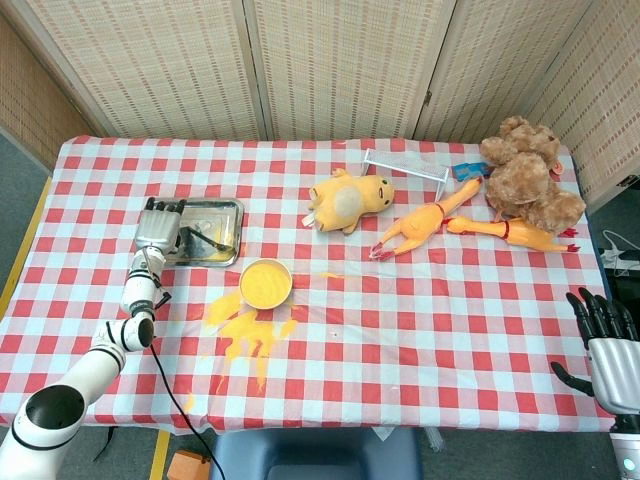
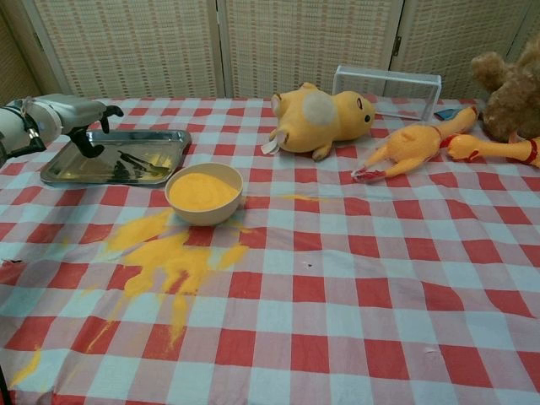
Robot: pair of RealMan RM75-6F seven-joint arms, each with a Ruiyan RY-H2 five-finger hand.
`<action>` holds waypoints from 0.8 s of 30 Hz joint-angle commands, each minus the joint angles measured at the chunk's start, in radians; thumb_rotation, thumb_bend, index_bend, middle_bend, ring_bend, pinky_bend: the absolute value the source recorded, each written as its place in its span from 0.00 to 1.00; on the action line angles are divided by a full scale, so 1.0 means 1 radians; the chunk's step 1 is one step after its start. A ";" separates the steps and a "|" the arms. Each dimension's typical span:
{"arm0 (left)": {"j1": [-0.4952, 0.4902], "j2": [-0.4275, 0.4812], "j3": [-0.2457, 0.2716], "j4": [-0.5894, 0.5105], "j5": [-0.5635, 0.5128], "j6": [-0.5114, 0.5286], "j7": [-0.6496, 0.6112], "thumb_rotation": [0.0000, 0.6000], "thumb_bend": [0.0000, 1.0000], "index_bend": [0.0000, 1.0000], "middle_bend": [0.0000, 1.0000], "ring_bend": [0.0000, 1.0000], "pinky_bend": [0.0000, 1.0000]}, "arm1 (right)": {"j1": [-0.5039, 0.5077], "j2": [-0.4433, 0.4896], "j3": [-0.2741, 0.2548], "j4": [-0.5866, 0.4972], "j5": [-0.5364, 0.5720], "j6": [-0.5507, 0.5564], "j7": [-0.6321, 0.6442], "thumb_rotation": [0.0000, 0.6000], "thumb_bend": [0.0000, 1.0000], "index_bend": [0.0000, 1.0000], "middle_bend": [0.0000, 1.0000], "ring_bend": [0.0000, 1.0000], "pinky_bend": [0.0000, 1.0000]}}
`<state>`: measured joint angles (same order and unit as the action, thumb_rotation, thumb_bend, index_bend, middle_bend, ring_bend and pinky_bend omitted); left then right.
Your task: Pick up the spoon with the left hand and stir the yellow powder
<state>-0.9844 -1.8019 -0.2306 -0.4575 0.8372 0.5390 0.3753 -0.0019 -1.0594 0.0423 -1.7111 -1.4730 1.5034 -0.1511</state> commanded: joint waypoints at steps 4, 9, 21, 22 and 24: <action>0.035 0.083 -0.016 -0.178 0.058 0.050 -0.071 1.00 0.46 0.00 0.00 0.00 0.00 | -0.004 0.005 -0.006 -0.002 -0.013 0.008 0.009 1.00 0.09 0.00 0.00 0.00 0.00; 0.163 0.291 0.002 -0.614 0.201 0.266 -0.184 1.00 0.46 0.00 0.00 0.00 0.00 | -0.011 0.014 -0.014 -0.003 -0.038 0.022 0.028 1.00 0.09 0.00 0.00 0.00 0.00; 0.635 0.534 0.273 -1.064 0.699 0.945 -0.418 1.00 0.44 0.00 0.00 0.00 0.00 | -0.018 0.005 -0.026 0.009 -0.103 0.061 0.057 1.00 0.09 0.00 0.00 0.00 0.00; 0.666 0.529 0.289 -1.055 0.711 0.980 -0.429 1.00 0.44 0.00 0.00 0.00 0.00 | -0.018 0.002 -0.025 0.011 -0.105 0.064 0.057 1.00 0.09 0.00 0.00 0.00 0.00; 0.721 0.518 0.317 -1.030 0.725 1.029 -0.460 1.00 0.43 0.00 0.00 0.00 0.00 | -0.019 -0.009 -0.020 0.016 -0.110 0.077 0.064 1.00 0.10 0.00 0.00 0.00 0.00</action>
<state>-0.4367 -1.3315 -0.0259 -1.4680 1.4267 1.3914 0.0086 -0.0206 -1.0645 0.0198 -1.6976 -1.5808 1.5755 -0.0905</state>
